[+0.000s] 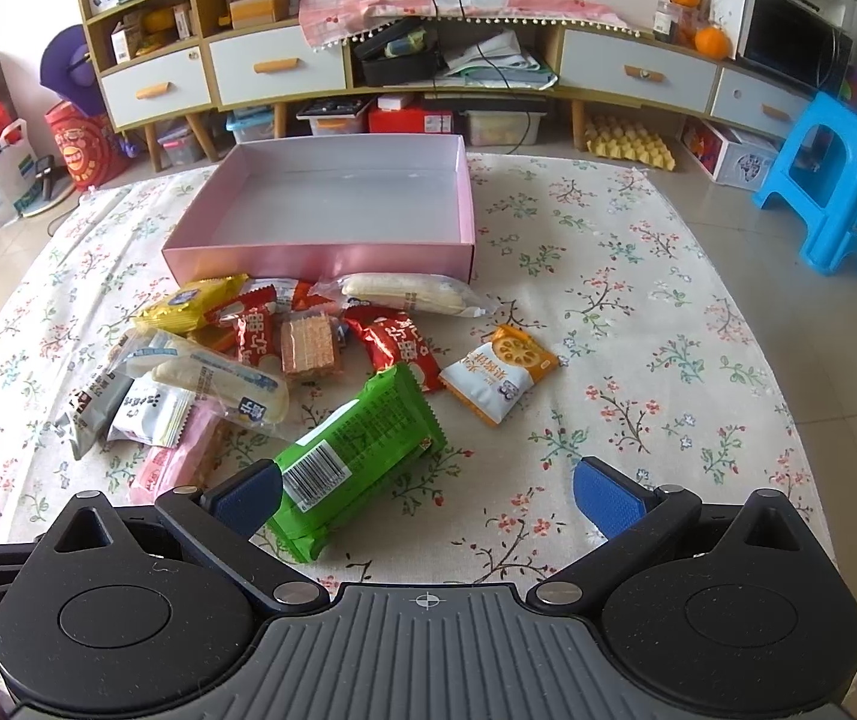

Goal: Organize snacks

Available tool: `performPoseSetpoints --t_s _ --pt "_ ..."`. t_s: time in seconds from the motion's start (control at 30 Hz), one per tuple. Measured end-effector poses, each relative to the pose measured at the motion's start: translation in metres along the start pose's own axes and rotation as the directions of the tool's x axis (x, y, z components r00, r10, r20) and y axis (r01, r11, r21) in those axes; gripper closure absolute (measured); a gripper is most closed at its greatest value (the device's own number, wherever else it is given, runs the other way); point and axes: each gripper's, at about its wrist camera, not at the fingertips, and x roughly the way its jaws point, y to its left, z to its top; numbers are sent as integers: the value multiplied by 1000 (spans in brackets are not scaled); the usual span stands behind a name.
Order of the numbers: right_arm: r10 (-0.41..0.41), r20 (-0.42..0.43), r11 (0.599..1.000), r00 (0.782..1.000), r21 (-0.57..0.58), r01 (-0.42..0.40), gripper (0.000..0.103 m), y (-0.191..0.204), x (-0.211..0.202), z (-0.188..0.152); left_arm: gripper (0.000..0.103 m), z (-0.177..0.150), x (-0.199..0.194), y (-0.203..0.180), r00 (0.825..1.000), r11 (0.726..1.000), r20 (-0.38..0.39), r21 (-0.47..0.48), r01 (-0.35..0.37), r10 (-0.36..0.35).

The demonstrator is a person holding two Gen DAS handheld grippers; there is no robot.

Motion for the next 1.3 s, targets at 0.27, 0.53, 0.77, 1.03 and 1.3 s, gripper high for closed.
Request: performPoseSetpoints --t_s 0.27,0.53,0.77,1.03,1.3 --pt "0 11 1000 1000 2 0 0 0 -3 0 1 1 2 2 1000 1000 -2 -11 -2 2" --pt "-15 24 1000 1000 15 15 0 2 -4 2 1 1 1 7 1000 1000 -4 -25 14 -14" --pt "-12 19 1000 1000 -2 12 0 9 -4 2 1 2 0 9 1000 999 0 -31 21 -21" --pt "-8 27 1000 1000 -1 8 0 8 -7 4 1 2 1 9 1000 999 -2 -30 20 -21" --pt "-2 26 1000 1000 6 1 0 7 -7 3 1 2 1 7 1000 999 0 -26 22 -22"
